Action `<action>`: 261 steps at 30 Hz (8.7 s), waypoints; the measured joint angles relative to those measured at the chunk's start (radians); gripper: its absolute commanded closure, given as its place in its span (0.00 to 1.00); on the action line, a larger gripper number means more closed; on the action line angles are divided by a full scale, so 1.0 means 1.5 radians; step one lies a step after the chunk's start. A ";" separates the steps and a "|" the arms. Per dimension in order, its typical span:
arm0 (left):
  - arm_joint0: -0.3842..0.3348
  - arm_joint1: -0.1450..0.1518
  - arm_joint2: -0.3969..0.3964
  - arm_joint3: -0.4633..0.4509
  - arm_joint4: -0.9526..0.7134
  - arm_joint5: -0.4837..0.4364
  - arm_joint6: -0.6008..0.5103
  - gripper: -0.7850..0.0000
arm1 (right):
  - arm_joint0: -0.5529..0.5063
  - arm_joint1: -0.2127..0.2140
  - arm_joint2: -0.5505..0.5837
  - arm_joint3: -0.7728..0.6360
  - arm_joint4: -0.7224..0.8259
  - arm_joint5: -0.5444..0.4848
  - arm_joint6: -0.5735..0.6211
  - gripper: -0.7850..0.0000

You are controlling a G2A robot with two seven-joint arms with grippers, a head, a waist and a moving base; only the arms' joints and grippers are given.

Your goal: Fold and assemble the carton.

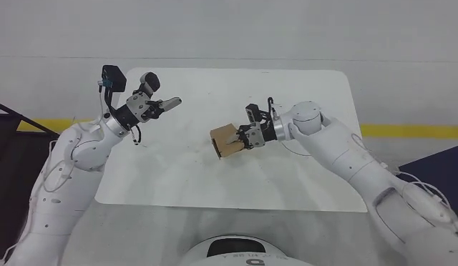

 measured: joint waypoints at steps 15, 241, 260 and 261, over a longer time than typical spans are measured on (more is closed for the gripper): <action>-0.015 -0.006 0.006 0.004 0.002 0.003 -0.006 0.00 | 0.068 -0.069 -0.030 0.144 0.007 -0.019 0.017 0.00; -0.132 -0.084 0.253 0.102 -0.346 0.445 -0.444 0.57 | -0.371 -0.010 0.315 -0.215 -1.353 -0.437 -0.785 0.00; -0.145 -0.089 0.255 0.133 -0.366 0.460 -0.447 1.00 | -0.365 -0.013 0.323 -0.210 -1.336 -0.465 -0.780 0.00; -0.144 -0.089 0.253 0.135 -0.371 0.462 -0.445 1.00 | -0.366 -0.012 0.328 -0.214 -1.336 -0.479 -0.782 0.00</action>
